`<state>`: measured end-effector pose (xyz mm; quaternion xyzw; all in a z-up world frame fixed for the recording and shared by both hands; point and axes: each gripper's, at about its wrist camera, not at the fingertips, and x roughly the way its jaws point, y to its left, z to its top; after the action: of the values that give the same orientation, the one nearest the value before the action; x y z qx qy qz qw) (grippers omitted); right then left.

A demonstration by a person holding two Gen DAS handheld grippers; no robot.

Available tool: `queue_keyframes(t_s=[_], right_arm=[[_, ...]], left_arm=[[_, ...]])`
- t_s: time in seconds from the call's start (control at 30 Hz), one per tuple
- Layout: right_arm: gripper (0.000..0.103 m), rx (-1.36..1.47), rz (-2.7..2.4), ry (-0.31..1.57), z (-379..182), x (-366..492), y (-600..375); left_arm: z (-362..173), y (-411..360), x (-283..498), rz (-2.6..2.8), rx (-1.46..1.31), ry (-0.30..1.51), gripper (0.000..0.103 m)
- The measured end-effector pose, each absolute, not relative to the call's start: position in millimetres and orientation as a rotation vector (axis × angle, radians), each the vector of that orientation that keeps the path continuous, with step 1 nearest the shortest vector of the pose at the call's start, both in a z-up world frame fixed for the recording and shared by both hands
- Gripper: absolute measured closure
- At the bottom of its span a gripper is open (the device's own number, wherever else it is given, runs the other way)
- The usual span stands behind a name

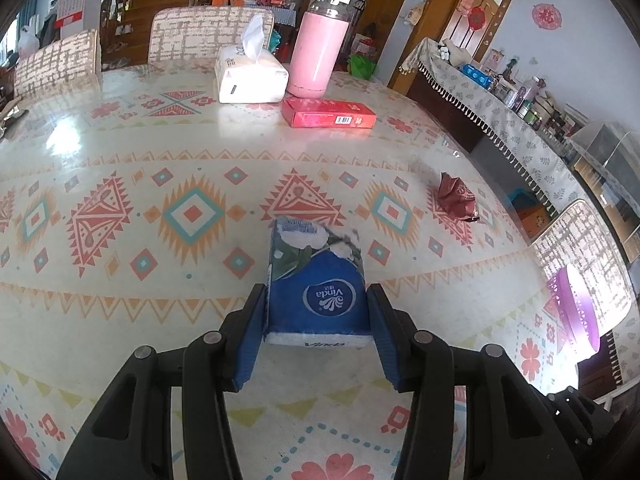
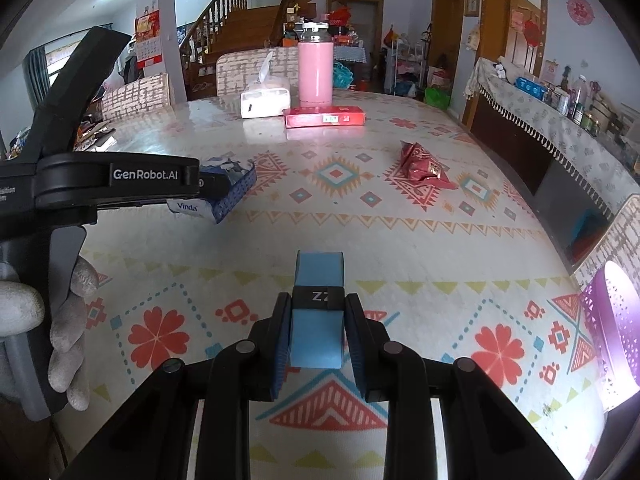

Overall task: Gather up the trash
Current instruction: 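Lift the Vinda tissue pack and blue tape roll above the table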

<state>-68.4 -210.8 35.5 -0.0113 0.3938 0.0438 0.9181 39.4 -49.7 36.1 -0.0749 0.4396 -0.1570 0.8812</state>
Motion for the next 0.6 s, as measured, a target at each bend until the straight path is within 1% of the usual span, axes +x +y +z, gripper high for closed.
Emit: queue_keyframes(t_s=[0.27,0.37,0.6], right_arm=[[0.074,-0.01,0.076,0.797,37,-78,-219],[0.074,-0.005,0.073,0.792,37,-83,-222],[0.074,0.031,0.054,0.79,36,-93,-235]], left_arm=[[36,-49,40,-0.314,-0.148,0.905,0.054],[36,-51,39,-0.322,-0.143,0.905,0.058],[38,-46,40,-0.321,-0.161,0.897,0.06]])
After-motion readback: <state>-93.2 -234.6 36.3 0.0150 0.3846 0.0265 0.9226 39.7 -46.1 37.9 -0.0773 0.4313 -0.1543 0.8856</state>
